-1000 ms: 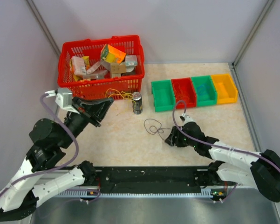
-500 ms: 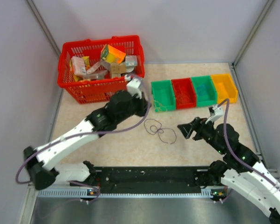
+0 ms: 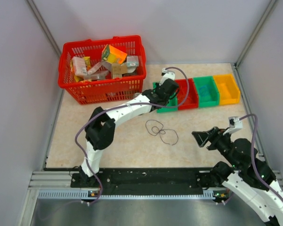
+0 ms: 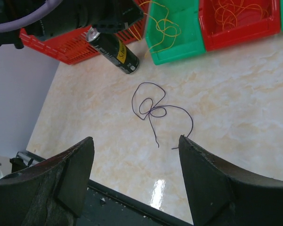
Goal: Untangle the cables
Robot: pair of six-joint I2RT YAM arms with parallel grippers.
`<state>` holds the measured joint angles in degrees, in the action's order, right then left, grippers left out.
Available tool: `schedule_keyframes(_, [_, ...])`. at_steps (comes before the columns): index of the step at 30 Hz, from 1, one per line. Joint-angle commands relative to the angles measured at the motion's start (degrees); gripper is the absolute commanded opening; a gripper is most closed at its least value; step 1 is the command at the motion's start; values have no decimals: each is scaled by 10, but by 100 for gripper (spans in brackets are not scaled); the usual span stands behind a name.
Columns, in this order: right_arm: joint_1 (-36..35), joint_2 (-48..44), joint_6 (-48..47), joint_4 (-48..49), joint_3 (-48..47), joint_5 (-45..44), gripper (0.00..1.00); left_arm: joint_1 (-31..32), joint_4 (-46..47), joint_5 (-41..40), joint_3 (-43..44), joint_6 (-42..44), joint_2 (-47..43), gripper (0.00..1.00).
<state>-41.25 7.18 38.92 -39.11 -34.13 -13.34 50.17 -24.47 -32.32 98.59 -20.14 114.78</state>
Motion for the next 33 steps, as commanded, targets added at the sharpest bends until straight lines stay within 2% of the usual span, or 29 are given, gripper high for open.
schedule_keyframes(1, [-6,-10,8,-15,-5,-18,72,-10,30,-36,84,28,44,0])
schedule_keyframes(4, [-6,-2,7,-14,-4,-16,72,-23,-12,-16,138,23,83,1])
schedule_keyframes(5, [-6,1,7,-14,-3,-13,72,-26,-12,-11,140,22,85,9])
schedule_keyframes(6, [-6,5,7,-13,-2,-13,72,-31,-10,-4,138,22,84,23])
schedule_keyframes(9, [-7,22,6,-7,3,-8,73,-41,0,25,123,28,60,48])
schedule_keyframes(11, [-6,46,5,0,9,1,73,-42,9,46,94,34,24,60])
schedule_keyframes(13, [-6,84,5,10,16,13,73,-42,26,86,43,31,-48,67])
schedule_keyframes(14, [-6,107,7,15,21,19,74,-43,41,117,-11,25,-85,70])
schedule_keyframes(18, [-5,187,9,79,53,52,75,-42,150,228,-223,-14,-289,74])
schedule_keyframes(20, [-5,228,18,116,67,62,75,-42,192,262,-331,-31,-389,75])
schedule_keyframes(23, [-4,297,13,162,75,75,78,-43,219,291,-447,-32,-529,77])
schedule_keyframes(26, [-1,400,-9,172,44,62,84,-43,174,295,-503,-7,-639,78])
schedule_keyframes(29, [15,499,-27,189,8,59,93,-43,102,277,-532,2,-710,78])
schedule_keyframes(33, [42,611,-43,250,-35,109,94,-44,73,266,-569,-9,-784,78])
